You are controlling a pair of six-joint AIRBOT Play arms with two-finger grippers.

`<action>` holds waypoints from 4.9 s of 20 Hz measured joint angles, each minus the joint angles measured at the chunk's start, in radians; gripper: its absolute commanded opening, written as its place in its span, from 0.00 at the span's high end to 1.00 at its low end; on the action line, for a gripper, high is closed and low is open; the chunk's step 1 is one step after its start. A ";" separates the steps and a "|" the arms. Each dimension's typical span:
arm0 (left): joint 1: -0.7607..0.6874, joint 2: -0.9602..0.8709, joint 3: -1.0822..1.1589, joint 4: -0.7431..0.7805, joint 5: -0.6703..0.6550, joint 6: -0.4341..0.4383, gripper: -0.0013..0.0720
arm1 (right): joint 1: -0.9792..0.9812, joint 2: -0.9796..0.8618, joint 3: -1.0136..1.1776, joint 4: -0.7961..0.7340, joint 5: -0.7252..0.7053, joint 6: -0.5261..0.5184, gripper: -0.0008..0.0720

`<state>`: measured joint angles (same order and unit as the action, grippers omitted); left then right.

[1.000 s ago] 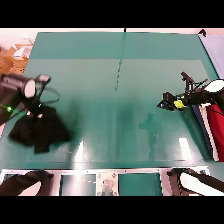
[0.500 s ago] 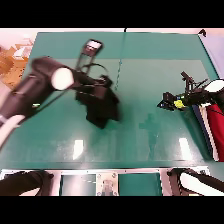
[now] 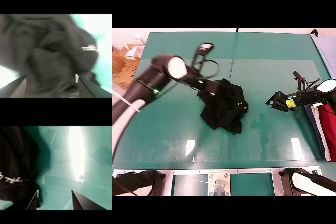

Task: Fold the shirts.

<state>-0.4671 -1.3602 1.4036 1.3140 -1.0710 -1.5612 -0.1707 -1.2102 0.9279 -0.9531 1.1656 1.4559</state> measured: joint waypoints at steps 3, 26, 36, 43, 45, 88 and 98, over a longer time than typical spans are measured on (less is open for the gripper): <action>0.119 0.009 -0.048 0.000 -0.032 0.004 0.01 | 0.032 -0.025 -0.001 0.060 -0.028 -0.013 0.31; 0.265 -0.239 -0.258 -0.684 0.534 0.512 0.96 | 0.216 -0.251 0.053 0.355 -0.133 -0.128 0.96; 0.266 0.252 -0.031 -0.236 0.329 0.369 0.96 | -0.114 0.004 0.492 0.364 0.144 -0.129 0.96; 0.266 0.453 0.265 -0.079 0.118 0.302 0.96 | -0.230 0.201 0.742 0.342 0.192 -0.131 0.96; 0.265 0.467 0.313 0.021 0.052 0.259 0.96 | -0.255 0.231 0.770 0.307 0.195 -0.132 0.96; 0.266 -0.087 -0.263 -0.036 0.212 0.224 0.95 | 0.231 0.017 -0.402 0.402 -0.565 -0.218 0.43; 0.266 -0.087 -0.264 -0.036 0.203 0.235 0.95 | 0.294 -0.024 -0.407 0.506 -0.808 -0.209 0.96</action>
<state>-0.2012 -1.4471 1.1400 1.2778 -0.8680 -1.3258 0.1230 -1.2343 0.5209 -0.4469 0.3573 1.2465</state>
